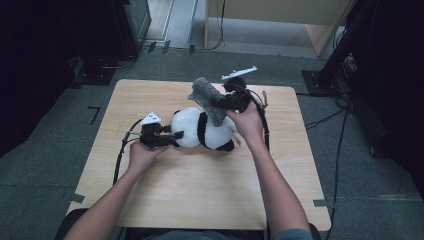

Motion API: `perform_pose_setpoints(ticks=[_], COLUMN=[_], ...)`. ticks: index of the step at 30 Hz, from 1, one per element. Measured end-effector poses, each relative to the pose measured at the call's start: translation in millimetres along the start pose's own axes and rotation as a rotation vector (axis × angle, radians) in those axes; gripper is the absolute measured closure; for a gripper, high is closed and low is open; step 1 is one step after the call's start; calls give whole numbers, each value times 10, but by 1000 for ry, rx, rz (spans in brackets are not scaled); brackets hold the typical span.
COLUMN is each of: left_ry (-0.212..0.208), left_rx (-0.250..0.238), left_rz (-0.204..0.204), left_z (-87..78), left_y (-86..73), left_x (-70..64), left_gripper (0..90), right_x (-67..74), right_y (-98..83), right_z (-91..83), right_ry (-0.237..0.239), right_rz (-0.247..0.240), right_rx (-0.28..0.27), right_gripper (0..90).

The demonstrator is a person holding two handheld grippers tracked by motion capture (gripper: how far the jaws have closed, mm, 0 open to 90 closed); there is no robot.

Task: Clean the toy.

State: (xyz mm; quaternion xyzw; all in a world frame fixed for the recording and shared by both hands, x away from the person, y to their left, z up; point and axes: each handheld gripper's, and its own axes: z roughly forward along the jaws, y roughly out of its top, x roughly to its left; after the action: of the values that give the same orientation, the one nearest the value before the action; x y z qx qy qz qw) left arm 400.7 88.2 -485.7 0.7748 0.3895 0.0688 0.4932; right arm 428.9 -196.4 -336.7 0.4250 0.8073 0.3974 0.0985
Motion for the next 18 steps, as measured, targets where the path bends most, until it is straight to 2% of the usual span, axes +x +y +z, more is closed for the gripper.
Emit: perform_pose_setpoints(ticks=[6, 10, 15, 17, 18], left_ry=[2, 6, 10, 6, 6], left_rx=[0, 0, 11, 18, 16], left_rz=[7, 14, 8, -2, 1], left_z=[-2, -4, -3, -2, -2], left_y=[0, 1, 1, -4, -3], left_x=[-1, -6, -4, 11, 8], left_gripper=[419, 419, 419, 418, 418], right_x=[219, 334, 442, 453, 440], right_y=[103, 108, 36, -8, -15], right_z=[477, 729, 999, 1043, 1040], right_ry=[44, 64, 51, 31, 37], right_rz=[-17, -33, -61, -92, -82], right_rx=[52, 81, 165, 165, 166], right_gripper=[715, 715, 711, 707, 706])
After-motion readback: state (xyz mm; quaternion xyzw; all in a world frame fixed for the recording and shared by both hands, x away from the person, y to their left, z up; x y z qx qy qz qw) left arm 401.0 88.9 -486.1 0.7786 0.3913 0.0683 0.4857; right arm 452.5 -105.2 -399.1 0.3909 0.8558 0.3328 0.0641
